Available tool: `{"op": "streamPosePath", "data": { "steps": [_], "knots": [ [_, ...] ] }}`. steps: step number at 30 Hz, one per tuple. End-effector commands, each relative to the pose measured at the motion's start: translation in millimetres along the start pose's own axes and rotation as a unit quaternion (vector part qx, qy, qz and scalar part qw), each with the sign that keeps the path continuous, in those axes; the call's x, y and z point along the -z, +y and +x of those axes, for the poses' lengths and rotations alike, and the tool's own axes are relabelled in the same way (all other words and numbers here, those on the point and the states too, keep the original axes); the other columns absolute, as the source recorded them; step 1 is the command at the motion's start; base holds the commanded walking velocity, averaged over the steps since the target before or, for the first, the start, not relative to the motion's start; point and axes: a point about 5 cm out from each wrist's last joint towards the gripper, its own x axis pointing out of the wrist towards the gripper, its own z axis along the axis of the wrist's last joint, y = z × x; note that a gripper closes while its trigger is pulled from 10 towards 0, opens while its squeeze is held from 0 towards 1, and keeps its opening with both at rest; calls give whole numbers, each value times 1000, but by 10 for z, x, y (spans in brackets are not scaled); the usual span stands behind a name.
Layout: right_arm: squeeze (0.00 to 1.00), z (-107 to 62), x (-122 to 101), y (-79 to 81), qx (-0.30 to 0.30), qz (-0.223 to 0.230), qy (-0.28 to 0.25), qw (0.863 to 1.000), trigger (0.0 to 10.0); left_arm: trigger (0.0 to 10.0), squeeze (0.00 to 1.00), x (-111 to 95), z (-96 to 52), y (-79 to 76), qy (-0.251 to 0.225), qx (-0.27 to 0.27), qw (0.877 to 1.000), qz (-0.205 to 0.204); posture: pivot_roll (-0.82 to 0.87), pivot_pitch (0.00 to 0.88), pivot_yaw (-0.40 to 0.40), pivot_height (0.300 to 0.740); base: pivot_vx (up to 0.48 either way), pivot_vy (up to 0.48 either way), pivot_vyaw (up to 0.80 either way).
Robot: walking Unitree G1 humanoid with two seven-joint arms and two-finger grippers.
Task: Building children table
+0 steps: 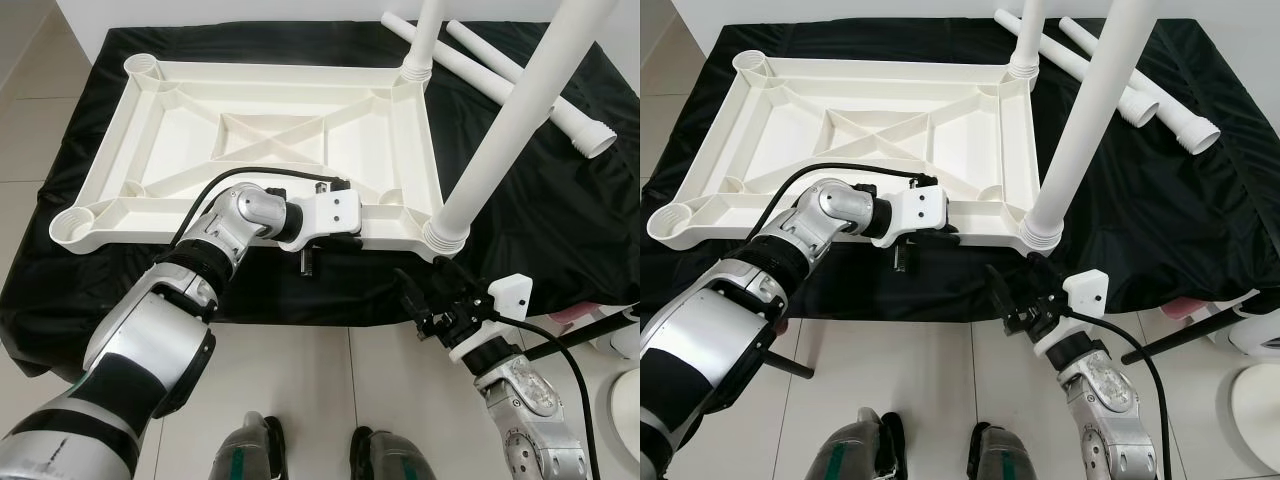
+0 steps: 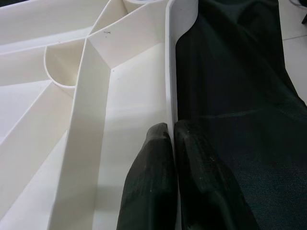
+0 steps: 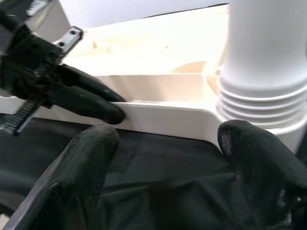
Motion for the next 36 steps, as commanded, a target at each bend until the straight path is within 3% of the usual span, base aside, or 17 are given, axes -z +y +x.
{"op": "streamPosePath", "data": {
  "steps": [1,2,3,13,17,21,22,30,31,34,36],
  "knots": [
    [0,-19,36,-37,10,-4,8,1000,10000,3804,0,373,62,-386,52,104,990,-78,-64,155,51,740,0,0,0],
    [0,-19,36,-37,10,-4,8,1000,10000,3804,0,373,62,-386,52,104,990,-78,-64,155,51,740,0,0,0],
    [0,11,18,-46,9,-6,4,1000,10000,10000,0,377,59,-371,50,92,991,-89,-62,150,36,740,0,0,0],
    [0,77,-62,-88,0,-15,-8,1000,10000,10000,0,364,-35,-226,35,24,993,-109,-66,139,-2,740,0,0,0],
    [0,54,-143,-177,39,-27,-31,998,10000,10000,0,366,-140,-102,29,-26,992,-119,-68,131,-8,740,0,0,0],
    [0,45,-150,-180,51,-29,-36,998,10000,10000,0,368,-162,-74,29,-38,991,-122,-68,128,-7,740,0,0,0],
    [0,39,-144,-173,63,-26,-39,997,10000,10000,1000,366,-180,-48,28,-48,991,-125,-66,125,-3,740,0,0,0],
    [0,48,-106,-140,73,-21,-40,996,10000,10000,988,280,-188,30,17,-67,991,-116,-62,118,5,740,0,0,0],
    [0,56,-107,-144,73,-21,-41,996,10000,10000,0,248,-173,35,14,-67,992,-108,-61,116,5,740,0,0,0],
    [0,62,-109,-156,73,-22,-41,996,10000,10000,0,201,-148,36,5,-65,993,-101,-61,116,5,740,0,0,0],
    [0,66,-103,-193,76,-23,-42,996,10000,10000,0,15,-67,59,-30,-68,993,-92,-57,110,6,740,0,0,0]
  ]
}}
